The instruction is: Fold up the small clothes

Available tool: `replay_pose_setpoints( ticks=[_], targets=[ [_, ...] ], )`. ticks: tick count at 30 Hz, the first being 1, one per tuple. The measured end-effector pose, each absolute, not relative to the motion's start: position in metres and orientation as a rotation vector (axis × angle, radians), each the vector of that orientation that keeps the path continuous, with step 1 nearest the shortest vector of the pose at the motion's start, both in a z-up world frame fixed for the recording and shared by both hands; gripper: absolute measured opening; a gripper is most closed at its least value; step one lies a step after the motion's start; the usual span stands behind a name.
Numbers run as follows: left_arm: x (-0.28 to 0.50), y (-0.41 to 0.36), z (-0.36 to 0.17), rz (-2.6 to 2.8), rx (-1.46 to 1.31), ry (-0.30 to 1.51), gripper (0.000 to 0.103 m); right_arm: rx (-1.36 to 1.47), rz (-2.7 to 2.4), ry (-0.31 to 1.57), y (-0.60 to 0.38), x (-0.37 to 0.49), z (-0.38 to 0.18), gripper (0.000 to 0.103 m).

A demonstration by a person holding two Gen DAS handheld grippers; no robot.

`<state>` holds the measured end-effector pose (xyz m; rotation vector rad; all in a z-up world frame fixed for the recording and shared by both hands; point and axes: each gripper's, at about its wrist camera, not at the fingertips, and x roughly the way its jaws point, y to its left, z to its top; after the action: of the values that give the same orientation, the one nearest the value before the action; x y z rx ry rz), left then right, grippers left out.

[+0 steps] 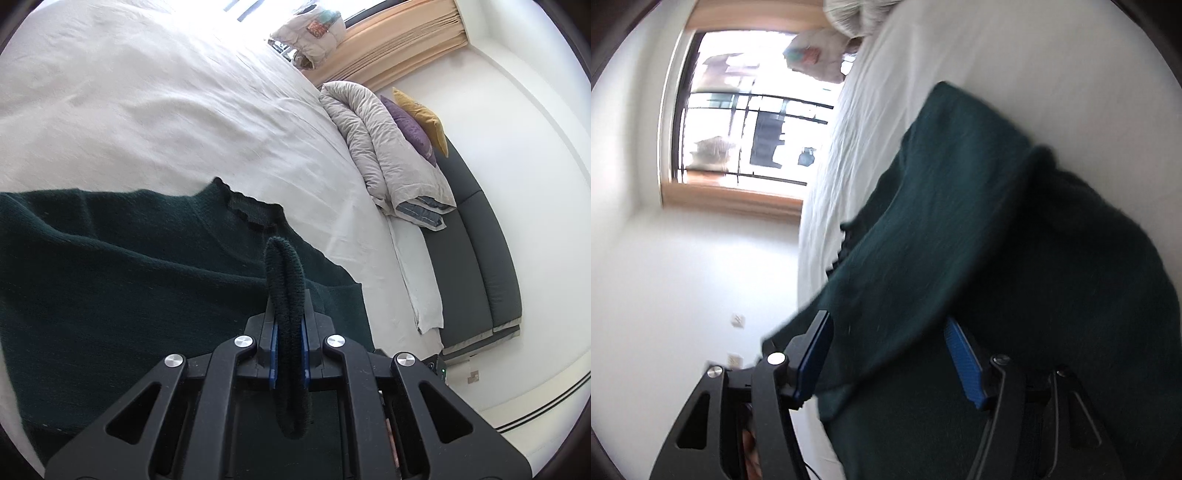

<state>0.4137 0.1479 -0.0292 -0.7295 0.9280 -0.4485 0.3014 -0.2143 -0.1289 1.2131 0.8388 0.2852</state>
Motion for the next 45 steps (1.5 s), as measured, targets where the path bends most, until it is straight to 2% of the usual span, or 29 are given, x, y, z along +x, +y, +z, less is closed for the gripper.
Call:
replay_pose_setpoints(
  ticks=[10, 20, 29, 37, 45],
  targets=[
    [0.409, 0.191, -0.062, -0.365, -0.754, 0.950, 0.008, 1.290, 0.249, 0.740, -0.248, 0.330, -0.126, 0.066],
    [0.413, 0.179, -0.116, -0.325, -0.685, 1.008, 0.008, 1.384, 0.244, 0.661, -0.266, 0.323, -0.141, 0.063],
    [0.407, 0.177, -0.097, -0.327, -0.624, 0.956, 0.008, 1.321, 0.236, 0.672, -0.259, 0.324, -0.132, 0.065],
    [0.409, 0.182, -0.115, -0.315, -0.649, 0.967, 0.008, 1.210, 0.239, 0.714, -0.247, 0.320, -0.129, 0.063],
    [0.395, 0.191, -0.100, -0.279, -0.583, 0.965, 0.009, 1.186, 0.267, 0.757, -0.253, 0.273, -0.107, 0.068]
  ],
)
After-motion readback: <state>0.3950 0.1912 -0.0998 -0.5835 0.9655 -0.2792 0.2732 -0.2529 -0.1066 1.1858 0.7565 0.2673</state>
